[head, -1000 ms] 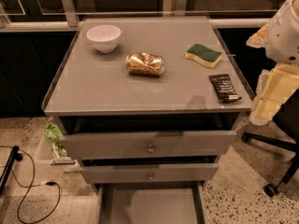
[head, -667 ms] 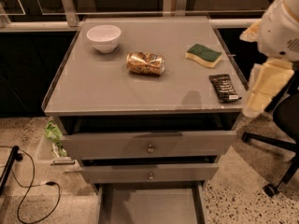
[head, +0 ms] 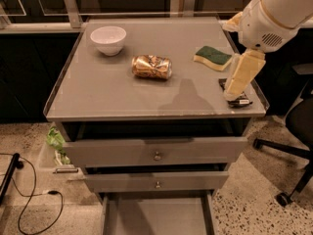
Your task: Place orange can into bottom drawer
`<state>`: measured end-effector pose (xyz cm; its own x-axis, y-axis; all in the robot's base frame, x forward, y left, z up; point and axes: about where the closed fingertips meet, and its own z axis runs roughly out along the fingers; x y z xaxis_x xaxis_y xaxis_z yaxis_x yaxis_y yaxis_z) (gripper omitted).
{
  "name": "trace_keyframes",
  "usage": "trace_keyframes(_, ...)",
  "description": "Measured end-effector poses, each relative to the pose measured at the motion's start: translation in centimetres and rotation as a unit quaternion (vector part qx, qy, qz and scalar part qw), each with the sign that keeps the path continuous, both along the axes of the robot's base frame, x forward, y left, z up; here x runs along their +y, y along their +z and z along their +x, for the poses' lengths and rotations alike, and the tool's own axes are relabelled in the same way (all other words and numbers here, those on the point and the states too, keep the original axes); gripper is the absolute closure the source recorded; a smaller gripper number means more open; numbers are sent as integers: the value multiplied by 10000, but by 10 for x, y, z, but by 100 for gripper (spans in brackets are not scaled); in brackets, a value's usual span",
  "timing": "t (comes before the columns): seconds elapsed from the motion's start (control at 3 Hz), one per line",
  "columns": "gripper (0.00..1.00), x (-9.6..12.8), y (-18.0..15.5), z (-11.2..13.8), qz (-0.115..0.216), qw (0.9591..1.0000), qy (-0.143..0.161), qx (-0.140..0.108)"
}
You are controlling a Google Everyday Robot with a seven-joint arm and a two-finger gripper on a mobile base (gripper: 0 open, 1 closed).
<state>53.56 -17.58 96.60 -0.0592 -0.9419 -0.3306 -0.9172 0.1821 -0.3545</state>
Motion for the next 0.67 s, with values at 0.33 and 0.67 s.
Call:
trace_keyframes(0.33,0,0,0,0,0,10000,0,0)
trace_keyframes(0.67,0,9,-9,10,229,9994,169,-203)
